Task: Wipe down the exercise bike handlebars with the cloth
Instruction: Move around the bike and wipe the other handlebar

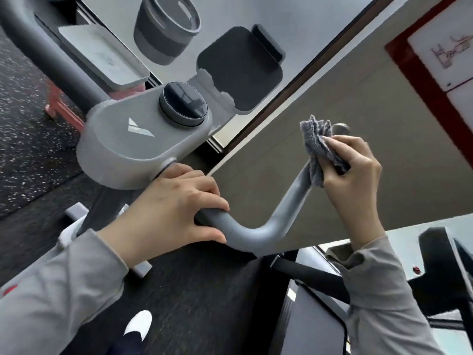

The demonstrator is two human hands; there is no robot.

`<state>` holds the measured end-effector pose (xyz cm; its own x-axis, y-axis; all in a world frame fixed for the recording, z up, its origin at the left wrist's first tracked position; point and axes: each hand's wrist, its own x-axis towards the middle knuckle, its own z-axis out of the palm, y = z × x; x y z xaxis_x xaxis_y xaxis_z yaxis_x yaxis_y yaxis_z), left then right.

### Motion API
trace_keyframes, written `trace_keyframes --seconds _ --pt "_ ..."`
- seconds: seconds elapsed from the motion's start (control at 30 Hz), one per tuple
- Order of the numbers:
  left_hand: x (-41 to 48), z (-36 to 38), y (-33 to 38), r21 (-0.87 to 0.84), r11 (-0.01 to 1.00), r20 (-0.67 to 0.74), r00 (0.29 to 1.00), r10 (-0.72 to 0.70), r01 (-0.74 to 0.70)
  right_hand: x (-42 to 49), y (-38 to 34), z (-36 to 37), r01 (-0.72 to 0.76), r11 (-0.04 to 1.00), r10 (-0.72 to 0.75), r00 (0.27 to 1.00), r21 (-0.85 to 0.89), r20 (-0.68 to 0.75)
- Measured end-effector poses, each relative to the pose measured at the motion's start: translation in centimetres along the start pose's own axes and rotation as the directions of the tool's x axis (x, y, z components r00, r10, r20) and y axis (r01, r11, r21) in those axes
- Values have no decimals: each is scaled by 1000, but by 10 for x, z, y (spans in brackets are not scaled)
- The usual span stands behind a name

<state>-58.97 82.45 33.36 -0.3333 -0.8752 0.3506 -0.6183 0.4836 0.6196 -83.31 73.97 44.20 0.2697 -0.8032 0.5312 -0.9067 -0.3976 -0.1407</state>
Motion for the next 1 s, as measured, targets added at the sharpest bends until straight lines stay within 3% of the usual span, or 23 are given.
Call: trace_keyframes --seconds 0.23,0.43,0.63,0.83,1.0 --pt "-1 -3 2 66 996 17 998 53 -54 -57 -36 -6 -182 956 212 971 229 -113" --pt "-7 -9 1 150 980 98 989 115 -129 -116 -75 -10 -348 816 465 869 461 -167" --pt "-15 -17 7 266 941 144 974 174 -208 -164 -111 -4 -366 761 504 853 535 -132" --pt "-69 -11 25 331 925 -3 980 200 -187 -194 -119 0 -315 721 466 879 617 -96" --pt "-139 18 30 388 922 55 998 -43 18 -222 -107 1 -278 664 388 921 694 -3"
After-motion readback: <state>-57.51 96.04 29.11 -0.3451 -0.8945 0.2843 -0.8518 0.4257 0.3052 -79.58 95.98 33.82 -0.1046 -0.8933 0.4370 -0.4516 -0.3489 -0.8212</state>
